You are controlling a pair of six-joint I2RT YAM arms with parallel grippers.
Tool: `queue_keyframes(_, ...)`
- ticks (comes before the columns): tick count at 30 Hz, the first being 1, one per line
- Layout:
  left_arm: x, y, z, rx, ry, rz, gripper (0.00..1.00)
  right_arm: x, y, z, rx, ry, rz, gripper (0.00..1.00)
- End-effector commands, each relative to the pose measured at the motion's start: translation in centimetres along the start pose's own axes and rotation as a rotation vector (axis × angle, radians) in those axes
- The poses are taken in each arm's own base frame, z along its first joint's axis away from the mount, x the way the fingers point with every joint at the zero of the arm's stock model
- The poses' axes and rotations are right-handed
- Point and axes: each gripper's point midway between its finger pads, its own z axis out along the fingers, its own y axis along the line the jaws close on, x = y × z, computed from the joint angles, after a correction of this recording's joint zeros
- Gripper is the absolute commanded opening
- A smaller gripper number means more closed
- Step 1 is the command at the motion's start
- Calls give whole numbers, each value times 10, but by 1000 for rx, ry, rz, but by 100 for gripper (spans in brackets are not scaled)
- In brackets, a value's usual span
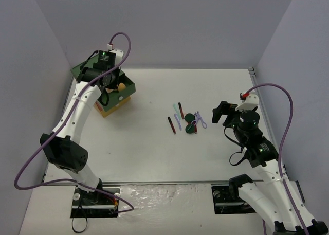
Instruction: Organize the makeup
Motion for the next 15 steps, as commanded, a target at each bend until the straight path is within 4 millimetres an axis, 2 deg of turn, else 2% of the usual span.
queue_keyframes(1, -24, 17, -29, -36, -104, -17, 23, -16, 10, 3, -33, -48, 9, 100)
queue_keyframes(3, -25, 20, -30, -48, -105, -21, 28, -15, 10, 4, -34, -47, 8, 100)
queue_keyframes(7, -26, 21, -30, -53, -102, -21, 32, -14, 11, 3, -38, -44, 9, 100)
queue_keyframes(15, -29, 25, -34, -62, -111, -40, 35, -12, 12, 4, -47, -35, 6, 100)
